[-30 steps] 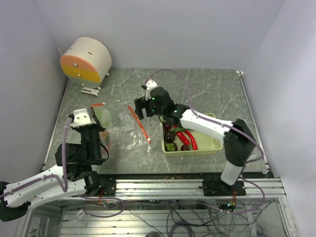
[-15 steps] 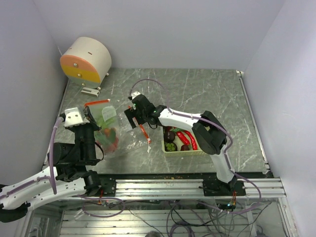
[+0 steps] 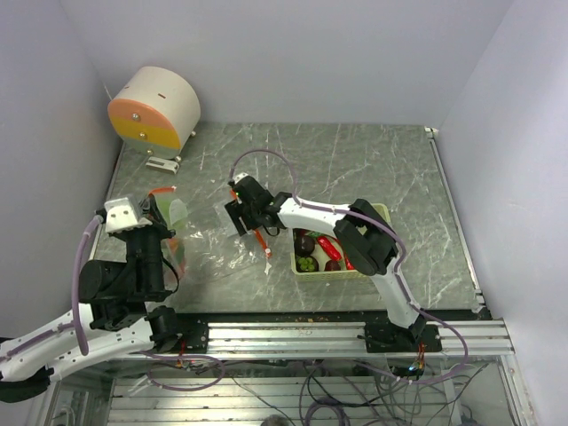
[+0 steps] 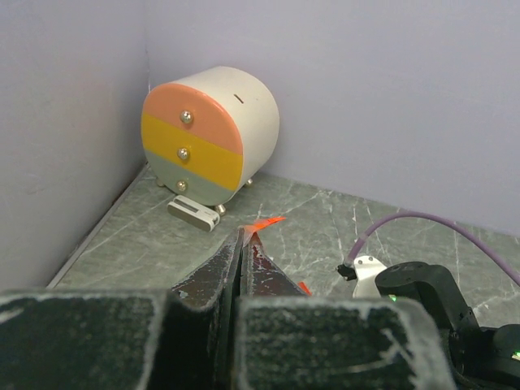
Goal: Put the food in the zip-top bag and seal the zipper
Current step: Pick up the zipper food storage bag at the center of the board, then place the zipper food storage bag at the center of the board.
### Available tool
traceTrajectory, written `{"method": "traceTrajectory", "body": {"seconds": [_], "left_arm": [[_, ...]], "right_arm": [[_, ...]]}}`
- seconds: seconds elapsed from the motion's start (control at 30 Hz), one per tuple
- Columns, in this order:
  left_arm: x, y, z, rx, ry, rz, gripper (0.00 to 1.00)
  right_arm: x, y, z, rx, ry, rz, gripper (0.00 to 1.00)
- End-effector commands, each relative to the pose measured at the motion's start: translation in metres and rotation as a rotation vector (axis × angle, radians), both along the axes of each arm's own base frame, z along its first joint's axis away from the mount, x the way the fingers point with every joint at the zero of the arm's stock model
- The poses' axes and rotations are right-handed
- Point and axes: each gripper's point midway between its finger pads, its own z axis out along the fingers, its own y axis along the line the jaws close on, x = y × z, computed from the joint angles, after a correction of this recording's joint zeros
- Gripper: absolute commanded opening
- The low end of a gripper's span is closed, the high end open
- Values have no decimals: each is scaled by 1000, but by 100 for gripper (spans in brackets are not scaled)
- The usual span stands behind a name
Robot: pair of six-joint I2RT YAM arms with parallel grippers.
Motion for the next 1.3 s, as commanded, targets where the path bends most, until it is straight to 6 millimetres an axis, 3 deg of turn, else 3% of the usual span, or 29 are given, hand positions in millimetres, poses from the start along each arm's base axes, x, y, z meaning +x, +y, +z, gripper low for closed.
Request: {"method": "traceTrajectory", "body": {"seconds": [0.0,0.07,0.2,0.3,0.4,0.6,0.77,0.9,1.03,1.27], "left_arm": [[-4,7,18,-56,-38,-22,7],[-5,8,18,-57,-39,-25,7],[-5,9,17,-65,-39,-27,7],[-6,11,16,-67,-37,-22,7],[-6,12,16,-70,-37,-21,7],[-5,9,16,-58,-30,-23,7],[-2,3,13,-45,-25,-19,7],[3,-6,-7,4,-42,-9,7],[4,-9,-27,-26,-149,0,7],[12,-26,-64,-9,-162,-7,7]], "right_arm": [[-3,1,-14,-16,14,-17,63],[-5,0,-18,-29,14,-20,51],[-7,-7,-22,-42,10,-45,0],[-1,-16,-15,-52,-31,-87,0],[4,-21,12,-24,-87,-114,0],[7,-48,96,55,-225,-192,0],[-3,-68,167,186,-308,-207,0],[-11,-87,207,255,-366,-239,0],[-19,-102,234,306,-412,-256,0],[-34,-111,250,348,-422,-216,0]]}}
